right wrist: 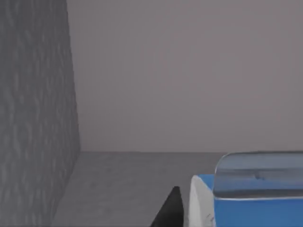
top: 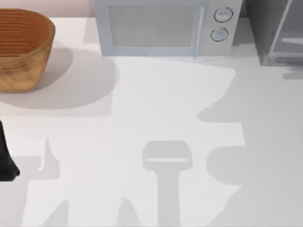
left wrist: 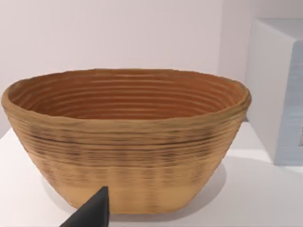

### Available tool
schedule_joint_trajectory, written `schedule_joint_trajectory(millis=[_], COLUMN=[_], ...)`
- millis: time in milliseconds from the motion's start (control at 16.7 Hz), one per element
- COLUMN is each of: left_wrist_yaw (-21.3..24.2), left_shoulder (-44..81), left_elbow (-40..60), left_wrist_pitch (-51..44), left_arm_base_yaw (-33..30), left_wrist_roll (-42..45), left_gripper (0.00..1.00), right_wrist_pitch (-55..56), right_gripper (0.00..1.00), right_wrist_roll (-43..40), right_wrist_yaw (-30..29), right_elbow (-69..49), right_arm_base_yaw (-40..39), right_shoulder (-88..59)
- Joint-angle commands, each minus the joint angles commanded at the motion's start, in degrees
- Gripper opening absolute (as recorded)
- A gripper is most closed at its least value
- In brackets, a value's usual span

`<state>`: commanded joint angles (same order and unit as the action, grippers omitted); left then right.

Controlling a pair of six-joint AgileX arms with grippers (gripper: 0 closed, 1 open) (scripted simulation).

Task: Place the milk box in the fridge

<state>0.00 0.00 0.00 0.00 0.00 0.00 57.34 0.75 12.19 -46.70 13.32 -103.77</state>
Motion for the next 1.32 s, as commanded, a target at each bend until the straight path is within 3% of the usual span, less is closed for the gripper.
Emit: schedule_joint_trajectory(millis=[240,480,960,1320], left_wrist_yaw=[0.0,0.0,0.0,0.0], left_shoulder=[0.0,0.0,0.0,0.0], left_elbow=[0.0,0.0,0.0,0.0], left_wrist_pitch=[0.0,0.0,0.0,0.0], left_arm_base_yaw=[0.0,0.0,0.0,0.0], left_wrist_roll=[0.0,0.0,0.0,0.0], left_gripper=[1.0,1.0,1.0,1.0], right_wrist_pitch=[8.09,11.35,9.46,0.91], right_gripper=[0.0,0.0,0.0,0.0], right_wrist_roll=[0.08,0.12,0.19,0.17], right_wrist_yaw=[1.72,2.45,2.18,0.91], right_elbow=[-6.55,-9.26,-10.99,-28.15], right_arm_base_yaw=[1.88,2.66,2.07,0.78], right_shoulder=[-14.87,-20.84,-22.34,-29.36])
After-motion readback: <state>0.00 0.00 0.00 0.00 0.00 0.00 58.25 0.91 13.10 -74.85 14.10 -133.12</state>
